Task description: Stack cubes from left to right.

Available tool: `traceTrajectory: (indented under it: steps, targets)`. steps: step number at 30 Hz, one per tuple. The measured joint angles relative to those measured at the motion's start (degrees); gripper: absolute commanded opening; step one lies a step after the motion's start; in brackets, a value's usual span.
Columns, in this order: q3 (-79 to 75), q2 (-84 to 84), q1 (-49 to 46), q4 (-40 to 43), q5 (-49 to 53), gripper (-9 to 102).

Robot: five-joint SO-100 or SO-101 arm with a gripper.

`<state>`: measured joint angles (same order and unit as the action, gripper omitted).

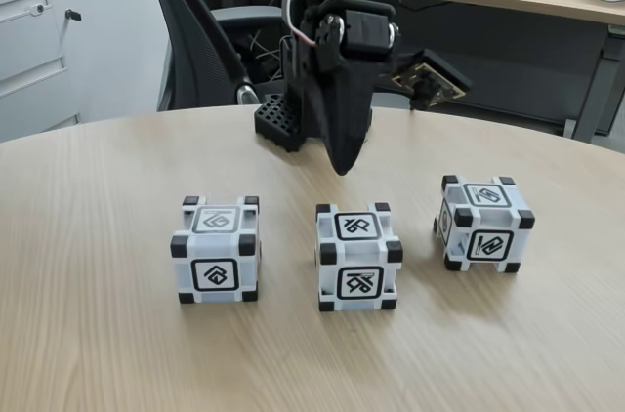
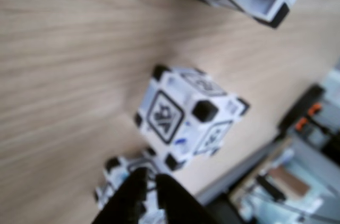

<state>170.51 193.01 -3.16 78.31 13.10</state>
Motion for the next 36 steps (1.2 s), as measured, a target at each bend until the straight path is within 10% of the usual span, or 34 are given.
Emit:
traceTrajectory:
  steps: [26, 36]
  targets:
    - [0.0, -0.09, 0.0, 0.0, 0.09, 0]
    - [-18.63, -25.31, -0.09, 0.0, -6.42, 0]
